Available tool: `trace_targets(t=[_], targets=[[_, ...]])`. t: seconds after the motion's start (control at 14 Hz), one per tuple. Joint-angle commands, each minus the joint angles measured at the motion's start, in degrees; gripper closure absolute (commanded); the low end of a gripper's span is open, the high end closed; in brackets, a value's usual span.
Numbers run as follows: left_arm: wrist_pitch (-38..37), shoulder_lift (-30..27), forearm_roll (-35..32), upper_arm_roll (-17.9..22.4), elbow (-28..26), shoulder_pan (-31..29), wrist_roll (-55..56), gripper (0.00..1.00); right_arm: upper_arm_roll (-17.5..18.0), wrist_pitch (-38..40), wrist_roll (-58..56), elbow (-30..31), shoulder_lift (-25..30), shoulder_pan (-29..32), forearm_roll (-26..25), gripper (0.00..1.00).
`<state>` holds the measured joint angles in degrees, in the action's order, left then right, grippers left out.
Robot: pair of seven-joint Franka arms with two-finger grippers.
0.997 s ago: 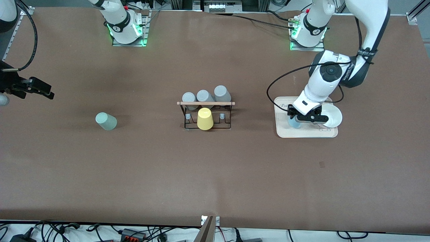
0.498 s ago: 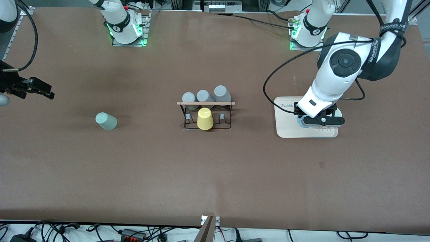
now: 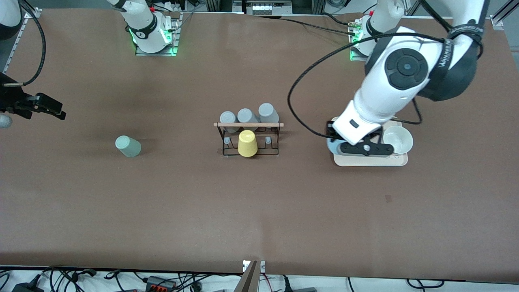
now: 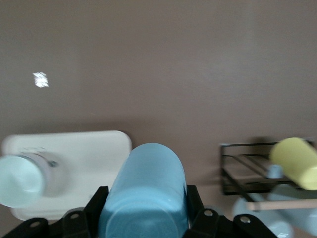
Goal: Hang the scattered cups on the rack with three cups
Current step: 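Carry the light blue cup with the left gripper to the rack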
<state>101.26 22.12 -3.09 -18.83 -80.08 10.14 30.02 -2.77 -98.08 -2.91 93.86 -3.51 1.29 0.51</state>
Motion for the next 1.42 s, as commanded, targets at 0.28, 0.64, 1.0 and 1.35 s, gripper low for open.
trace_targets(t=[0.28,0.64,1.0,1.35], targets=[[0.68,11.98,0.46,0.64,13.37,11.03,15.15,0.73,0.22,-1.15,-0.60,0.97,0.17,0.03,0.19,0.00],[5.52,15.59,-7.42,0.64,13.02,14.91,19.63,0.73,0.48,-1.85,-0.52,0.88,-0.97,-0.23,0.02,0.00],[11.16,16.03,-9.04,0.37,9.07,16.58,19.46,0.73,0.48,-1.68,-0.69,0.97,-1.06,-1.19,-0.33,0.00],[11.16,16.20,-9.12,0.11,5.99,17.11,18.85,0.73,0.48,-2.12,-0.60,1.15,-1.41,-1.20,-0.77,0.00]])
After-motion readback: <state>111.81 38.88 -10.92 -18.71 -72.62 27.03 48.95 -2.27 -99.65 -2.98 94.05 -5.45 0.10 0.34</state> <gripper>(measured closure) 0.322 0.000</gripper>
